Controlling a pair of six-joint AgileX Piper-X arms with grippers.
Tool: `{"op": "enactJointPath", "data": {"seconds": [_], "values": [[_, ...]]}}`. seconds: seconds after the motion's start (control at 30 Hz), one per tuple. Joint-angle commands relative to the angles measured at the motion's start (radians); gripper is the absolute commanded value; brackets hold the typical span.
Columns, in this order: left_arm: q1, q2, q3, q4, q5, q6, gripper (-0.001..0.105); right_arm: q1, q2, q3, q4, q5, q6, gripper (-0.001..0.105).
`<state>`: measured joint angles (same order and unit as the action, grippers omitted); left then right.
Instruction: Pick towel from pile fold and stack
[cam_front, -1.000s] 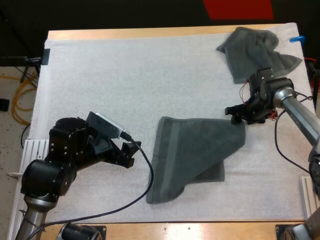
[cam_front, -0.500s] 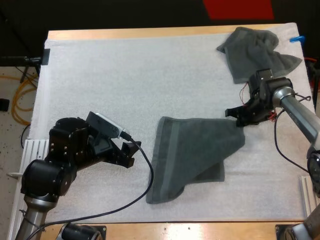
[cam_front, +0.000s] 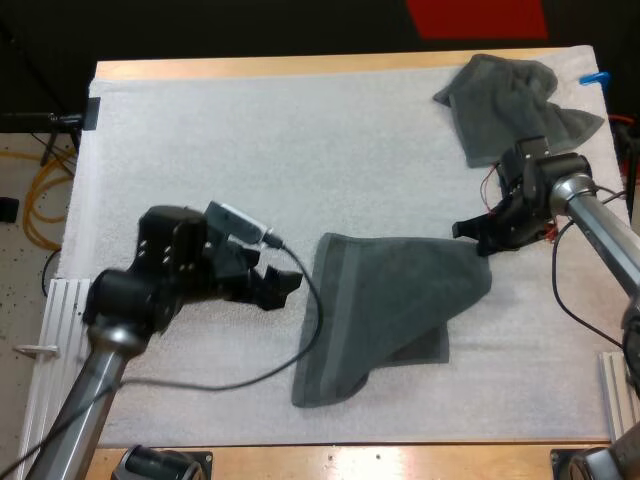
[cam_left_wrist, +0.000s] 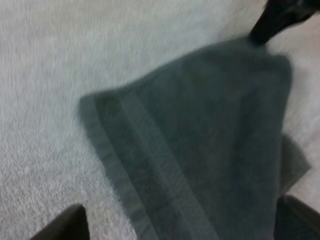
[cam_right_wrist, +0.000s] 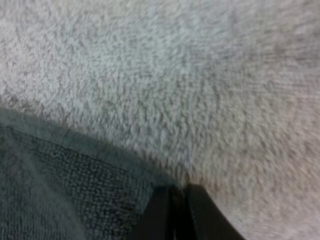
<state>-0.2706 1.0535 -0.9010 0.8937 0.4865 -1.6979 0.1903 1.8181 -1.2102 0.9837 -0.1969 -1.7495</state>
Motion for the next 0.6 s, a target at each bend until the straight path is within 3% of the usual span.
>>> {"op": "enactJointPath", "data": {"seconds": [0.0, 0.2, 0.57], "values": [[-0.005, 0.024, -0.008, -0.039, 0.011, -0.007, 0.071, 0.001, -0.024, 0.002, 0.017, 0.026, -0.018, 0.0], [-0.005, 0.197, -0.031, -0.114, 0.011, -0.007, 0.071, 0.001, -0.05, 0.002, 0.043, 0.097, -0.049, 0.0], [-0.027, 0.496, -0.189, -0.143, 0.013, -0.007, 0.071, 0.001, -0.05, 0.002, 0.042, 0.097, -0.051, 0.0]]}}
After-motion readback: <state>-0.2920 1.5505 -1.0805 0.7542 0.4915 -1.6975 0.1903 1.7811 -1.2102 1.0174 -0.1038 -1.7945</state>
